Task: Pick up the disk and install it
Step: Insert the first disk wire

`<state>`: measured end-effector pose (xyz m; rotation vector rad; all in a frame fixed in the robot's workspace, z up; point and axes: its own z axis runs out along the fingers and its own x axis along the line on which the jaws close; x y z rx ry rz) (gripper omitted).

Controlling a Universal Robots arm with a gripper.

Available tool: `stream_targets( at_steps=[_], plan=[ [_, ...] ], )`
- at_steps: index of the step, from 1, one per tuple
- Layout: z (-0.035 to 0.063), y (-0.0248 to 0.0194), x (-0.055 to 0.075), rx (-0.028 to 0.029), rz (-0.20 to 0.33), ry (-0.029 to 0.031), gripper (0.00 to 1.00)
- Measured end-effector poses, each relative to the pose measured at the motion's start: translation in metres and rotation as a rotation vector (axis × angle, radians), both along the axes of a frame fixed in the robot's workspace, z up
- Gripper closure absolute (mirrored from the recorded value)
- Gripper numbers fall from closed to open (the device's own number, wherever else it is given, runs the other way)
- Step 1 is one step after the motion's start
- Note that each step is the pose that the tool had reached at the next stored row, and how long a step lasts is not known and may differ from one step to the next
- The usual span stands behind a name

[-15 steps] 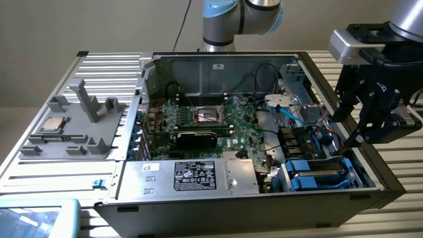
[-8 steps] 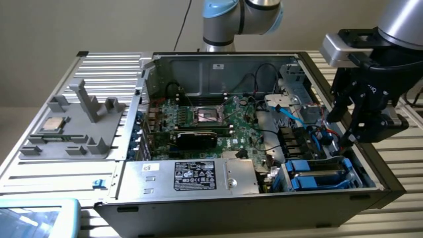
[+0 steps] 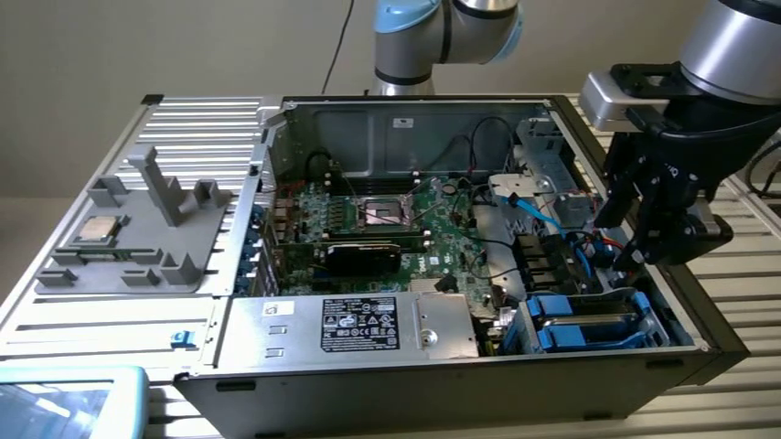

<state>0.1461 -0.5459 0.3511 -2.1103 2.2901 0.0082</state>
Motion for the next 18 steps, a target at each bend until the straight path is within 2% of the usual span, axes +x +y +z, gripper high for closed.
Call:
stream_targets(
  at_steps=[4,10,15,16,18],
  plan=[
    [-0.0029,0.0022,-0.0048,0.0,-0.008,-0.003,0.42],
    [-0.0049,0.0025,-0.0075,-0.0001,-0.033,-0.0137,0.42],
    [-0.0049,0.0026,-0.0086,-0.0002,-0.043,-0.0139,0.42],
    [-0.0046,0.0029,-0.0087,-0.0013,-0.044,-0.014,0.42],
    [-0.0036,0.0031,-0.0086,-0.0088,-0.044,-0.0115,0.42]
  ],
)
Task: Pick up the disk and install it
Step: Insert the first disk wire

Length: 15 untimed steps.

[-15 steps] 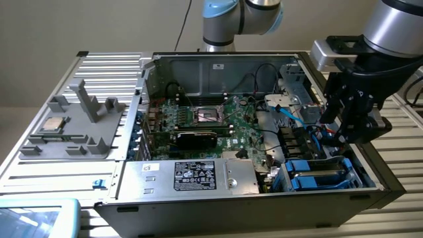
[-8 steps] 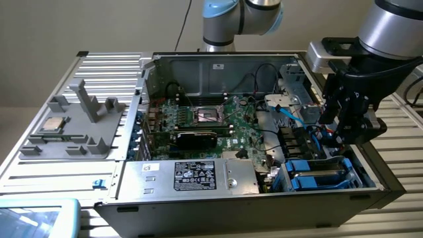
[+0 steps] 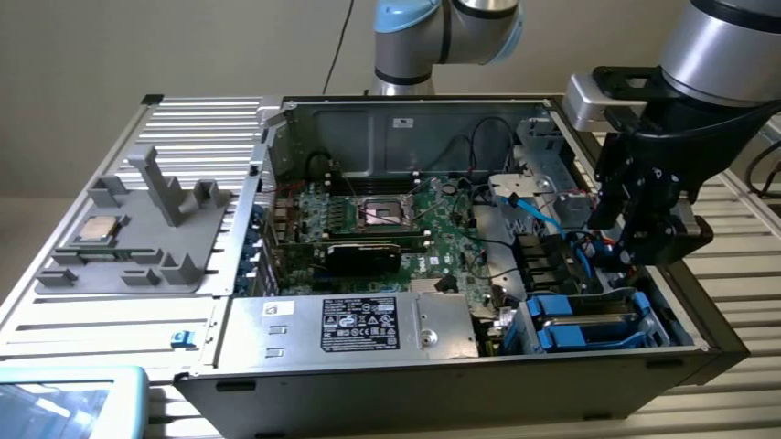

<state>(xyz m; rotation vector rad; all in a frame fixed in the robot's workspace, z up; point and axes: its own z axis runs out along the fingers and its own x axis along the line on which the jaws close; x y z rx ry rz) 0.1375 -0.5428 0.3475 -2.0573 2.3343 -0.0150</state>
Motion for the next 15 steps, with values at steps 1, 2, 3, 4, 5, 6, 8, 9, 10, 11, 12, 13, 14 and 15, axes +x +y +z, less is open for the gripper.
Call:
stream_targets(
  at_steps=[1,2,3,4,5,6,8,9,10,11,12,13,14,15],
  plan=[
    [0.0002,-0.0001,0.0,-0.0024,0.0,0.0017,0.42],
    [0.0005,0.0,0.0001,-0.005,0.0,0.0039,0.42],
    [0.0011,0.0,0.0002,-0.0068,0.0,0.0059,0.42],
    [0.0024,0.0,0.0002,-0.0086,0.0,0.0069,0.42],
    [0.0043,0.0,0.0003,-0.0097,0.0,0.007,0.42],
    [0.0059,0.0,0.0003,-0.0097,0.0,0.0071,0.42],
    [0.0062,0.0001,0.0004,-0.0093,0.0,0.0071,0.42],
    [0.0062,0.0001,0.0004,-0.0093,0.0,0.0071,0.42],
    [0.0061,0.0001,0.0004,-0.0092,0.0,0.0072,0.42],
    [0.0062,0.0001,0.0003,-0.0093,0.0,0.0071,0.42],
    [0.0063,0.0003,-0.0004,-0.0095,-0.001,0.007,0.42],
    [0.0064,0.0004,-0.0015,-0.0098,-0.002,0.0061,0.42],
    [0.0062,0.0005,-0.0027,-0.0094,-0.005,0.0056,0.42],
    [0.0062,0.0006,-0.0039,-0.0094,-0.008,0.0052,0.42]
  ],
)
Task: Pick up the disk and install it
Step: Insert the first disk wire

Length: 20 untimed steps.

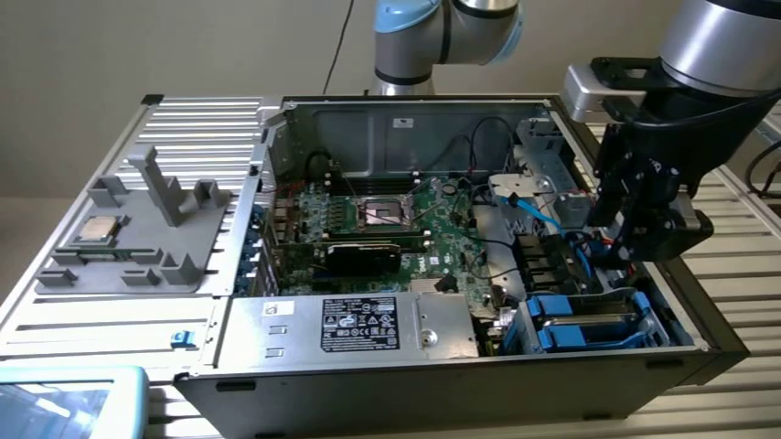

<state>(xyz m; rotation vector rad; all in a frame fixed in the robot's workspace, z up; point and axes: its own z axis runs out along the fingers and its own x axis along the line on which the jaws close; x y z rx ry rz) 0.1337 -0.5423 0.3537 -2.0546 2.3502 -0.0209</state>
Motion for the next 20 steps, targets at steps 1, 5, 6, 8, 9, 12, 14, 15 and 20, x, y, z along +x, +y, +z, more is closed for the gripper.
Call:
stream_targets(
  at_steps=[1,5,6,8,9,12,14,15,20],
  plan=[
    [-0.0001,0.0,-0.0011,0.0001,-0.003,-0.0004,0.42],
    [-0.0005,0.0002,-0.0041,0.0001,-0.022,-0.0025,0.42],
    [-0.0007,0.0003,-0.0041,0.0001,-0.032,-0.0029,0.42],
    [-0.001,0.0003,-0.0041,-0.0001,-0.055,-0.0036,0.42],
    [-0.0013,0.0003,-0.0043,-0.0001,-0.064,-0.0045,0.42],
    [-0.0023,0.0004,-0.0052,0.0002,-0.085,-0.0071,0.42],
    [-0.003,0.0006,-0.0065,0.0,-0.097,-0.008,0.42],
    [-0.0033,0.0007,-0.0071,0.0,-0.102,-0.0084,0.42],
    [-0.0046,0.0014,-0.0106,0.0003,-0.125,-0.013,0.42]
  ],
)
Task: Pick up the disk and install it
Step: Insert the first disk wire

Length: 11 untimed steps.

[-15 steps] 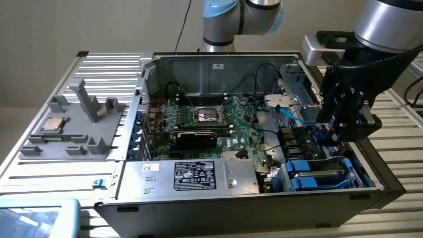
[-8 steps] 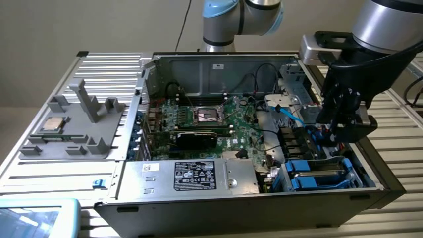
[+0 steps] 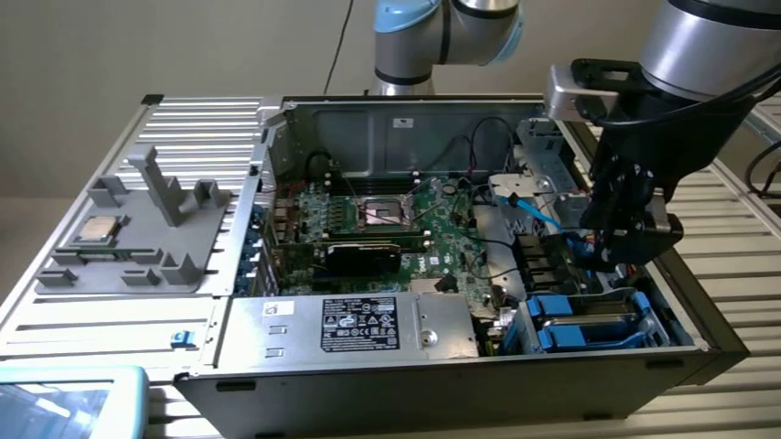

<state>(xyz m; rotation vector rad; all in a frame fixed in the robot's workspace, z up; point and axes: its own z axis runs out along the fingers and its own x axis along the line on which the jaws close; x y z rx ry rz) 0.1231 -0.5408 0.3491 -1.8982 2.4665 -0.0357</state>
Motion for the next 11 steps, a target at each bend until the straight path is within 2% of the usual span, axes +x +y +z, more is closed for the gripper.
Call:
stream_targets(
  at_steps=[3,4,5,6,8,11],
  plan=[
    [-0.0002,0.0,-0.0003,0.0002,-0.007,-0.0037,0.42],
    [-0.0002,0.0,-0.0003,0.0001,-0.008,-0.0047,0.45],
    [-0.0002,0.0001,-0.0003,0.0002,-0.008,-0.005,0.51],
    [-0.0002,0.0001,-0.0003,0.0001,-0.009,-0.0052,0.51],
    [-0.0002,0.0001,-0.0004,0.0003,-0.009,-0.0052,0.64],
    [-0.0002,0.0001,-0.0003,0.0004,-0.009,-0.0052,0.64]
  ],
)
